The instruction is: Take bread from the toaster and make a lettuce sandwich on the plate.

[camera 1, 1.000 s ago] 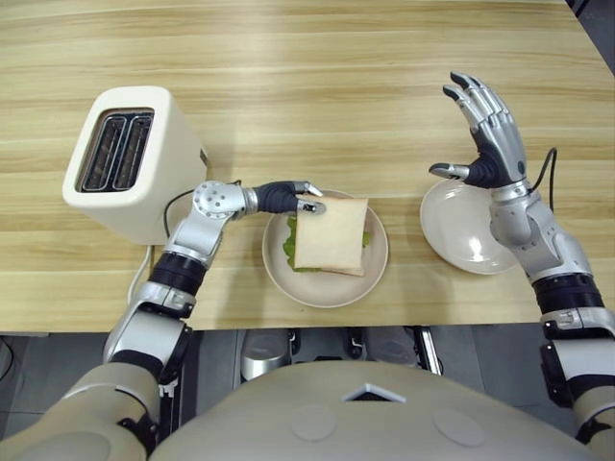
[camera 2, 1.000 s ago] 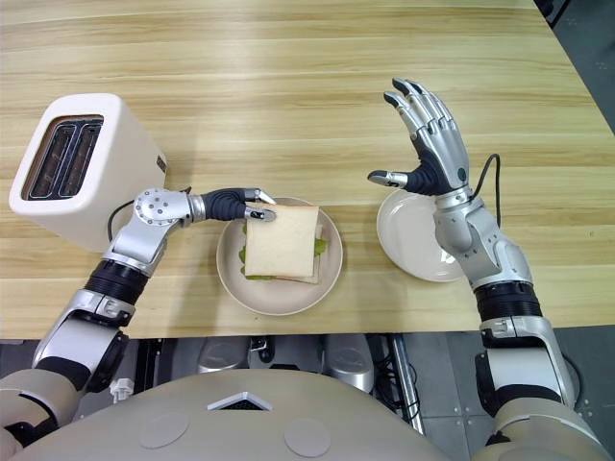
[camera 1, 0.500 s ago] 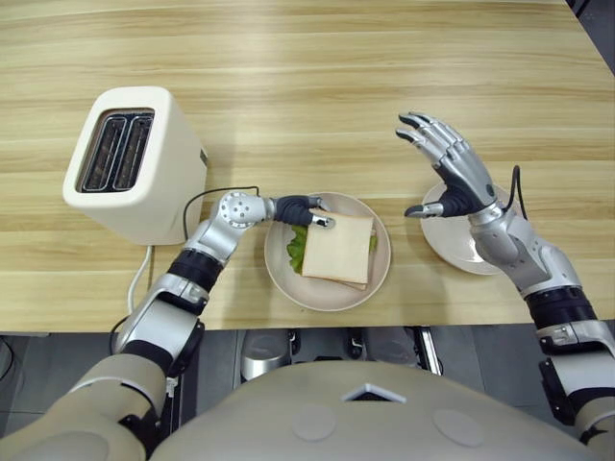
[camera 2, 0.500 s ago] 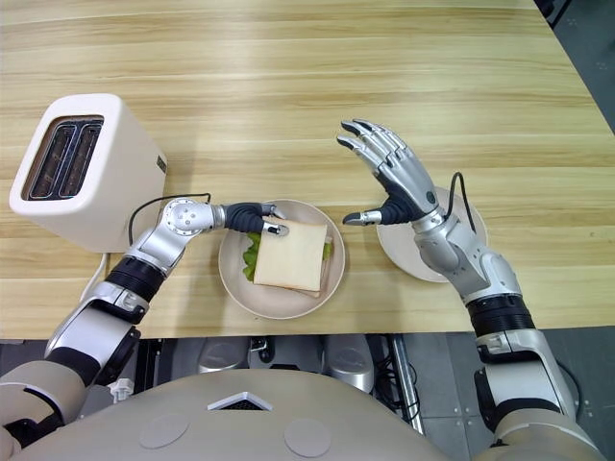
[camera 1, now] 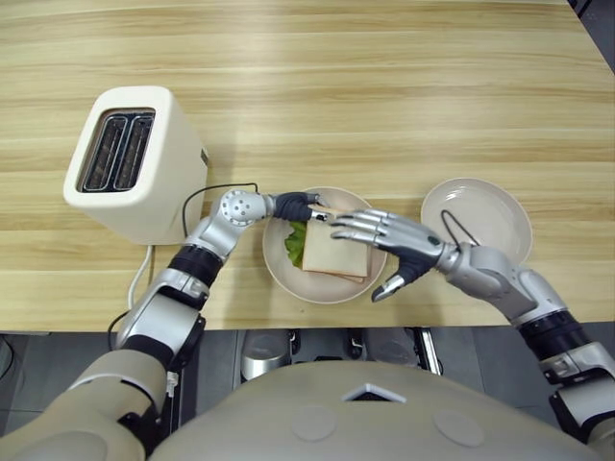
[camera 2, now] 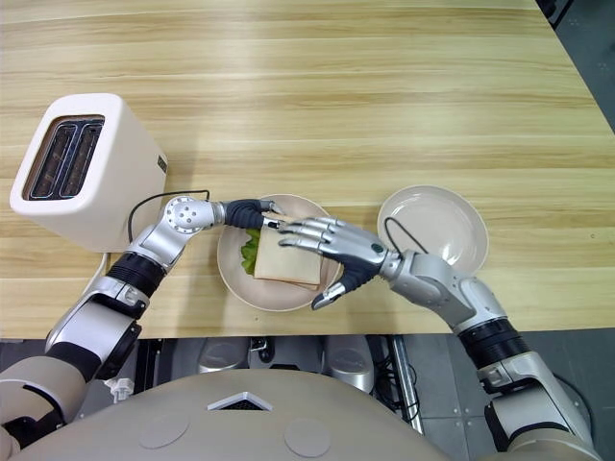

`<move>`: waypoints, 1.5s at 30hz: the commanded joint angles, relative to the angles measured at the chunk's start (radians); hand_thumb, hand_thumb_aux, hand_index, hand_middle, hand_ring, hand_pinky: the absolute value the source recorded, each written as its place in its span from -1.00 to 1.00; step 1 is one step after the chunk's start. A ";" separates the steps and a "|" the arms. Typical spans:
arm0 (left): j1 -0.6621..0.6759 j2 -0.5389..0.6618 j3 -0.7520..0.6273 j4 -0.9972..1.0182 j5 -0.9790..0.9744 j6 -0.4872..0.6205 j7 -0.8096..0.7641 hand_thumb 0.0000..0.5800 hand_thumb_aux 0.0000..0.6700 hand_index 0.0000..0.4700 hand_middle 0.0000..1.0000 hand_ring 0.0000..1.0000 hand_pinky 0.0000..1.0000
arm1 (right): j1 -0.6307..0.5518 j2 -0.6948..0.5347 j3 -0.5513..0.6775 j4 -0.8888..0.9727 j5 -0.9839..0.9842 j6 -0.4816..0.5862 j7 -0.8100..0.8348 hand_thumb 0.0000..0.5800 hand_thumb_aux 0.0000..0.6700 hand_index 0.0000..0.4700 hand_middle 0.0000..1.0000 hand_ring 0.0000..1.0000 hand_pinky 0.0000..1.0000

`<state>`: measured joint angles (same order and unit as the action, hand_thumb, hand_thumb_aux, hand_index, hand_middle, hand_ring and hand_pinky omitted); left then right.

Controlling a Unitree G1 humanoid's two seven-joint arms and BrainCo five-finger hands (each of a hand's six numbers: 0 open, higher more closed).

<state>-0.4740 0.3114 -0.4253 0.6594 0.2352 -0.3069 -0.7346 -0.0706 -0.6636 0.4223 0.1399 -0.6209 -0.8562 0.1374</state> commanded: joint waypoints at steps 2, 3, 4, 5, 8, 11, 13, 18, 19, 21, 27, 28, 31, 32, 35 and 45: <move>-0.017 -0.010 -0.010 0.042 0.031 -0.007 0.011 1.00 1.00 0.96 1.00 1.00 1.00 | -0.037 0.041 0.074 0.052 -0.064 0.033 0.085 -1.00 -1.00 -1.00 -1.00 -1.00 -1.00; -0.020 -0.014 -0.010 0.043 0.031 -0.008 0.010 1.00 1.00 0.96 1.00 1.00 1.00 | -0.042 0.053 0.087 0.061 -0.074 0.037 0.095 -1.00 -1.00 -1.00 -1.00 -1.00 -1.00; -0.023 -0.018 -0.009 0.045 0.029 -0.009 0.008 1.00 1.00 0.96 1.00 1.00 1.00 | -0.048 0.062 0.099 0.071 -0.090 0.041 0.101 -1.00 -1.00 -1.00 -1.00 -1.00 -1.00; -0.027 -0.021 -0.010 0.048 0.030 -0.011 0.009 1.00 1.00 0.96 1.00 1.00 1.00 | -0.053 0.070 0.114 0.083 -0.102 0.044 0.116 -1.00 -1.00 -1.00 -1.00 -1.00 -1.00; -0.042 -0.035 -0.003 0.055 0.034 -0.017 0.023 1.00 1.00 0.96 1.00 1.00 1.00 | -0.050 0.081 0.155 0.108 -0.122 0.079 0.182 -1.00 -1.00 -1.00 -1.00 -1.00 -1.00; -0.050 -0.043 0.015 0.035 0.035 -0.026 0.064 0.99 0.87 0.83 1.00 1.00 1.00 | -0.042 0.068 0.181 0.125 -0.147 0.143 0.262 -1.00 -1.00 -1.00 -1.00 -1.00 -1.00; -0.055 -0.041 0.035 0.000 0.038 -0.032 0.116 -1.00 -1.00 -1.00 -1.00 -1.00 -1.00 | -0.032 0.055 0.183 0.124 -0.146 0.183 0.310 -1.00 -1.00 -1.00 -1.00 -1.00 -1.00; -0.046 -0.010 0.101 -0.187 0.066 -0.053 0.264 -1.00 -1.00 -1.00 -1.00 -1.00 -1.00 | -0.011 0.040 0.177 0.103 -0.129 0.241 0.359 -1.00 -1.00 -1.00 -1.00 -1.00 -1.00; -0.045 0.001 0.118 -0.234 0.085 -0.051 0.305 -1.00 -1.00 -1.00 -1.00 -1.00 -1.00 | -0.009 0.038 0.176 0.096 -0.124 0.248 0.363 -1.00 -1.00 -1.00 -1.00 -1.00 -1.00; -0.045 0.030 0.150 -0.325 0.146 -0.042 0.392 -1.00 -1.00 -1.00 -1.00 -1.00 -1.00 | -0.006 0.034 0.176 0.086 -0.121 0.259 0.365 -1.00 -1.00 -1.00 -1.00 -1.00 -1.00; 0.006 0.075 0.294 -0.588 0.343 -0.006 0.733 -1.00 -1.00 -1.00 -1.00 -1.00 -1.00 | -0.047 0.057 0.165 0.104 -0.192 0.291 0.275 -1.00 -1.00 -1.00 -1.00 -1.00 -1.00; 0.029 0.072 0.302 -0.617 0.363 -0.006 0.763 -1.00 -1.00 -1.00 -1.00 -1.00 -1.00 | -0.058 0.065 0.159 0.104 -0.201 0.292 0.248 -1.00 -1.00 -1.00 -1.00 -1.00 -1.00; 0.113 0.059 0.323 -0.697 0.371 -0.020 0.816 -1.00 -1.00 -1.00 -1.00 -1.00 -1.00 | -0.084 0.082 0.119 0.086 -0.171 0.278 0.178 -1.00 -1.00 -1.00 -1.00 -1.00 -1.00; 0.137 0.053 0.330 -0.715 0.357 -0.020 0.819 -1.00 -1.00 -1.00 -1.00 -1.00 -1.00 | -0.083 0.085 0.104 0.072 -0.142 0.270 0.170 -1.00 -1.00 -1.00 -1.00 -1.00 -1.00; 0.209 0.042 0.344 -0.765 0.300 -0.019 0.805 -1.00 -1.00 -1.00 -1.00 -1.00 -1.00 | -0.071 0.090 0.060 0.016 -0.002 0.247 0.183 -1.00 -1.00 -1.00 -1.00 -1.00 -1.00; 0.409 0.044 0.401 -0.976 -0.006 0.008 0.639 1.00 1.00 0.96 1.00 1.00 1.00 | 0.024 0.068 -0.054 -0.281 0.564 0.341 0.373 0.93 0.62 0.58 1.00 1.00 1.00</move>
<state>-0.0884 0.3427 -0.0330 -0.2719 0.2975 -0.3206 -0.0456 -0.0645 -0.5836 0.3928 -0.0787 -0.1966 -0.5661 0.4514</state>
